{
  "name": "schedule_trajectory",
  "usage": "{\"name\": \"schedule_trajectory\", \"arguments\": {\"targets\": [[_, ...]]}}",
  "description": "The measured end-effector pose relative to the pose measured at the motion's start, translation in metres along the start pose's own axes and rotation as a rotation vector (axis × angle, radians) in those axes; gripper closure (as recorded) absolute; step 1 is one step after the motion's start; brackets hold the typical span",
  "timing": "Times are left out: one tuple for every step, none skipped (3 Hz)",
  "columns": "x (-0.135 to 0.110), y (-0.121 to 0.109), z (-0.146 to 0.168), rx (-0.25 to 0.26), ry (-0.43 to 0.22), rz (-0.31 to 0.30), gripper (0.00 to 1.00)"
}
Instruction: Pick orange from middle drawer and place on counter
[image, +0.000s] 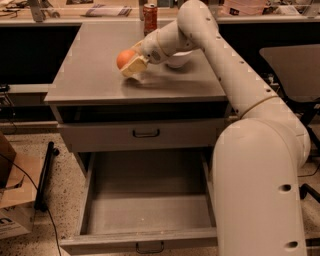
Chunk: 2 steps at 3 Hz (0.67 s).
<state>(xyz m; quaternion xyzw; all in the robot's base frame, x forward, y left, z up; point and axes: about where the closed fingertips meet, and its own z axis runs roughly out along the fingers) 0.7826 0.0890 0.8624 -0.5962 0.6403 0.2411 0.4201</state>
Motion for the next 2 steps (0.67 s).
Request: {"name": "schedule_trajectory", "arguments": {"targets": [[0.0000,0.0000,0.0000,0.000,0.000,0.000,0.00],[0.0000,0.0000,0.0000,0.000,0.000,0.000,0.00]]}}
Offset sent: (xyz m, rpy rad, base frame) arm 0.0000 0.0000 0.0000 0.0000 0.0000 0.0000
